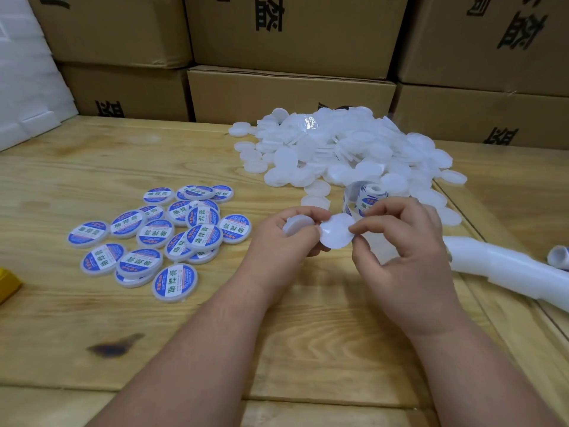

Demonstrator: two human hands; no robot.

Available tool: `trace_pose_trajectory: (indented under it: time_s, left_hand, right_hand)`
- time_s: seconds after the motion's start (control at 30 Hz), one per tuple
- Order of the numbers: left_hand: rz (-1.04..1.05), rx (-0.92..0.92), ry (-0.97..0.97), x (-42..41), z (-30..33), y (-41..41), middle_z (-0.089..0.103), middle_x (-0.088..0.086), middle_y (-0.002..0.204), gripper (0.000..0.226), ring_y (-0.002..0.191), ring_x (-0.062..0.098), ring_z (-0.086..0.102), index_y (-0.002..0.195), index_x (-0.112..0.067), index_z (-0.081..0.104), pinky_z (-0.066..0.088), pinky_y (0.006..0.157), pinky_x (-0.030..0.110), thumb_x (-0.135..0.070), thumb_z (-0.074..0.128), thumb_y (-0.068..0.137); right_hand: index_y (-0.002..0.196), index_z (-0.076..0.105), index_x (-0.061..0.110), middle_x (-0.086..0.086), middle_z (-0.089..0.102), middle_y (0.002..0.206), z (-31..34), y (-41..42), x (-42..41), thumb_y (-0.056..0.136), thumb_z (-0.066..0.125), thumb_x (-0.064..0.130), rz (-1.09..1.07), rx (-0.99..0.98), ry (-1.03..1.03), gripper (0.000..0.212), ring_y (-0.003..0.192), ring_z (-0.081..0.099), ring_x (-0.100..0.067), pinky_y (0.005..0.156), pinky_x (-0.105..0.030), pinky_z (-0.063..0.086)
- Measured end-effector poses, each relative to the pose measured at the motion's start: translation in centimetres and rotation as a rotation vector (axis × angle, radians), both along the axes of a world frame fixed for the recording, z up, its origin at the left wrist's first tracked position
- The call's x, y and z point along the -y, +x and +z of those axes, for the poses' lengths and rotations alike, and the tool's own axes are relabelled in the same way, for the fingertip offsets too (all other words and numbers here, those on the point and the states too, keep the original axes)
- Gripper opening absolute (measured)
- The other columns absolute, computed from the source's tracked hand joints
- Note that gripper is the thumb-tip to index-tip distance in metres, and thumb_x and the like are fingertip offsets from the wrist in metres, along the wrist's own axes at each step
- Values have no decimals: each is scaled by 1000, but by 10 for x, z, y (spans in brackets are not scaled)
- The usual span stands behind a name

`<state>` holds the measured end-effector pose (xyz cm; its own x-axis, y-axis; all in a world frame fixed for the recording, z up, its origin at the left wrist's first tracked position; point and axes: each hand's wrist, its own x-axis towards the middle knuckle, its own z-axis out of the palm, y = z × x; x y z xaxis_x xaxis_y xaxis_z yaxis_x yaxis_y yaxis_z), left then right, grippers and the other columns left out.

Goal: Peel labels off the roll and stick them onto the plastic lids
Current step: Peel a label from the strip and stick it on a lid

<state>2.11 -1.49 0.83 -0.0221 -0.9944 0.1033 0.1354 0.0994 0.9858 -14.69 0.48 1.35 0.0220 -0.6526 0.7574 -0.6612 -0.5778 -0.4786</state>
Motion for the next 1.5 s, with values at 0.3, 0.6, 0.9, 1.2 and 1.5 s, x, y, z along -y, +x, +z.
trace_pose_trajectory:
  time_s: [0.3, 0.6, 0.9, 1.2, 1.5]
  left_hand:
    - [-102, -387, 50, 0, 7, 0, 67, 17, 76, 39, 58, 29, 60, 111, -12, 54, 32, 46, 27, -28, 38, 78]
    - [-181, -637, 158, 2, 11, -5, 69, 25, 123, 29, 103, 33, 71, 116, -12, 59, 62, 81, 43, -20, 32, 109]
    - [-299, -626, 151, -1, 10, -7, 66, 28, 127, 31, 125, 43, 60, 119, -7, 56, 55, 93, 47, -21, 41, 96]
    - [-302, -561, 81, 1, 4, -10, 70, 23, 123, 25, 120, 41, 64, 113, -12, 60, 58, 89, 43, -18, 54, 90]
    - [-267, -479, 26, 3, -1, -11, 72, 15, 121, 15, 119, 34, 67, 112, -16, 60, 59, 90, 42, -20, 53, 100]
  right_hand:
    - [80, 69, 33, 14, 71, 81, 5, 6, -6, 83, 75, 12, 69, 476, 176, 23, 82, 64, -8, 75, -23, 50]
    - [108, 54, 18, 1, 74, 71, 5, 18, -5, 86, 77, -1, 417, 862, 515, 38, 56, 59, -5, 60, -16, 50]
    - [106, 55, 22, -2, 76, 76, 4, 19, -4, 76, 81, 18, 375, 851, 612, 39, 56, 57, -8, 56, -18, 50]
    - [102, 56, 16, -1, 72, 70, 4, 21, -3, 88, 74, 0, 384, 851, 593, 28, 54, 58, -8, 57, -18, 50]
    - [102, 56, 14, 0, 71, 70, 4, 21, -3, 88, 74, -2, 364, 833, 592, 27, 55, 59, -8, 58, -18, 51]
